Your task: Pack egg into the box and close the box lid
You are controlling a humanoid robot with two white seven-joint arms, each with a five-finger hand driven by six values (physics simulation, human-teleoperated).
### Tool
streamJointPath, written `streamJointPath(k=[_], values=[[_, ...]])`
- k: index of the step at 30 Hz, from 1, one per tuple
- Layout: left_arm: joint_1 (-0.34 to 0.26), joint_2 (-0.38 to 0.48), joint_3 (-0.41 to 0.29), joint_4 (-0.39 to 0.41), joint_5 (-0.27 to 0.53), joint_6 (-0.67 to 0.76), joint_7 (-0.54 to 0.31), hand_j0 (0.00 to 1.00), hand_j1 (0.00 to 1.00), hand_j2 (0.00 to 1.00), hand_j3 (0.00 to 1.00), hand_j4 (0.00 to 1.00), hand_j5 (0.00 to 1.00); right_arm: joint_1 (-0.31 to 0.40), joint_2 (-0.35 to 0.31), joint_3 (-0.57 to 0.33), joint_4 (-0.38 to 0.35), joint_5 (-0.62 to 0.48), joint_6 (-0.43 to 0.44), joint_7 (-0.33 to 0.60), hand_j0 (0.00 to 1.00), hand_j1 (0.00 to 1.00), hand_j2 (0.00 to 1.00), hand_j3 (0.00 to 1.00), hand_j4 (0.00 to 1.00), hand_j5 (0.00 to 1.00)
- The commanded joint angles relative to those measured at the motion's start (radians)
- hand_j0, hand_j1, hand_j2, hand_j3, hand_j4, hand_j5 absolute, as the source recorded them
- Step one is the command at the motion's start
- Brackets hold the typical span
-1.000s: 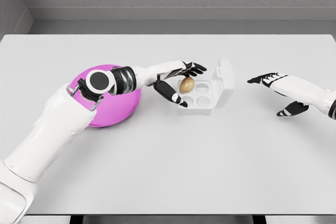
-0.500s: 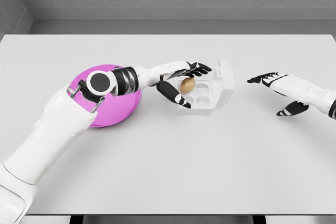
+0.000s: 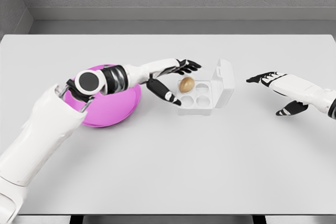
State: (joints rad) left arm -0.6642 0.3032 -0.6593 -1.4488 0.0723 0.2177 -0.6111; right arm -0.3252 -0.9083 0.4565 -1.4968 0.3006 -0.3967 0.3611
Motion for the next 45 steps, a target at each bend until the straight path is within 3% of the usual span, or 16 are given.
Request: streamJointPath(k=[1, 5, 8, 10, 13, 14, 17, 19, 21, 24, 26, 30, 38, 43, 45], values=[[0.000, 0.008, 0.007, -0.002, 0.006, 0.000, 0.000, 0.94, 0.94, 0.94, 0.94, 0.94, 0.94, 0.000, -0.001, 0.001, 0.000, -0.005, 0.001, -0.001, 1.00, 1.00, 1.00, 1.00, 1.00, 1.00], [0.000, 0.040, 0.046, -0.015, 0.007, 0.000, 0.000, 0.95, 0.95, 0.95, 0.95, 0.95, 0.95, 0.000, -0.001, 0.001, 0.000, -0.005, 0.001, -0.001, 1.00, 1.00, 1.00, 1.00, 1.00, 1.00], [0.023, 0.109, 0.119, -0.120, 0.034, -0.004, 0.000, 0.95, 0.95, 0.95, 0.95, 0.95, 0.95, 0.000, -0.001, 0.001, -0.002, -0.005, 0.001, -0.001, 1.00, 1.00, 1.00, 1.00, 1.00, 1.00], [0.032, 0.208, 0.161, -0.189, 0.115, -0.012, 0.000, 0.96, 0.96, 0.96, 0.96, 0.96, 0.96, 0.000, 0.000, 0.001, -0.002, -0.005, 0.001, -0.001, 1.00, 1.00, 1.00, 1.00, 1.00, 1.00], [0.094, 0.303, 0.265, -0.258, 0.144, -0.030, 0.000, 1.00, 1.00, 1.00, 1.00, 1.00, 1.00, -0.003, 0.005, 0.004, -0.003, -0.005, 0.001, 0.001, 1.00, 1.00, 1.00, 1.00, 1.00, 1.00], [0.123, 0.323, 0.303, -0.265, 0.144, -0.072, 0.000, 1.00, 1.00, 1.00, 1.00, 1.00, 1.00, -0.003, 0.006, 0.004, -0.002, -0.005, 0.001, 0.001, 1.00, 1.00, 1.00, 1.00, 1.00, 1.00], [0.149, 0.418, 0.326, -0.265, 0.144, -0.188, 0.000, 1.00, 1.00, 1.00, 1.00, 1.00, 1.00, -0.003, 0.012, 0.007, -0.002, -0.005, -0.001, 0.001, 1.00, 1.00, 1.00, 1.00, 1.00, 1.00], [0.205, 0.439, 0.385, -0.265, 0.142, -0.316, 0.000, 1.00, 1.00, 1.00, 1.00, 1.00, 1.00, -0.003, 0.012, 0.007, -0.002, -0.005, -0.001, 0.001, 1.00, 1.00, 1.00, 1.00, 1.00, 1.00], [0.250, 0.471, 0.399, -0.259, 0.141, -0.408, 0.000, 1.00, 1.00, 1.00, 1.00, 1.00, 1.00, -0.003, 0.014, 0.007, -0.002, -0.005, -0.001, 0.001, 1.00, 1.00, 1.00, 1.00, 1.00, 1.00], [0.374, 0.487, 0.520, -0.239, 0.139, -0.581, 0.000, 1.00, 1.00, 1.00, 1.00, 1.00, 1.00, -0.005, 0.016, 0.008, -0.003, -0.005, -0.001, 0.002, 1.00, 1.00, 1.00, 1.00, 1.00, 1.00], [0.419, 0.488, 0.566, -0.205, 0.138, -0.659, 0.000, 1.00, 1.00, 1.00, 1.00, 1.00, 1.00, -0.005, 0.016, 0.008, -0.030, -0.005, -0.001, 0.004, 1.00, 1.00, 1.00, 1.00, 1.00, 1.00], [0.433, 0.488, 0.572, -0.142, 0.129, -0.669, 0.000, 1.00, 1.00, 1.00, 1.00, 1.00, 1.00, -0.005, 0.016, 0.008, -0.056, -0.005, -0.001, 0.009, 1.00, 1.00, 1.00, 1.00, 1.00, 1.00], [0.514, 0.458, 0.662, -0.140, 0.127, -0.669, 0.000, 1.00, 1.00, 1.00, 1.00, 1.00, 1.00, -0.008, 0.023, 0.007, -0.089, -0.003, -0.025, 0.012, 1.00, 1.00, 1.00, 1.00, 1.00, 1.00], [0.515, 0.456, 0.664, -0.148, 0.127, -0.669, 0.000, 1.00, 1.00, 1.00, 1.00, 1.00, 1.00, -0.009, 0.023, 0.007, -0.091, -0.005, -0.028, 0.012, 1.00, 1.00, 1.00, 1.00, 1.00, 1.00], [0.515, 0.413, 0.665, -0.150, 0.126, -0.669, 0.000, 1.00, 1.00, 1.00, 1.00, 1.00, 1.00, -0.011, 0.022, 0.005, -0.103, -0.003, -0.028, 0.012, 1.00, 1.00, 1.00, 1.00, 1.00, 1.00]])
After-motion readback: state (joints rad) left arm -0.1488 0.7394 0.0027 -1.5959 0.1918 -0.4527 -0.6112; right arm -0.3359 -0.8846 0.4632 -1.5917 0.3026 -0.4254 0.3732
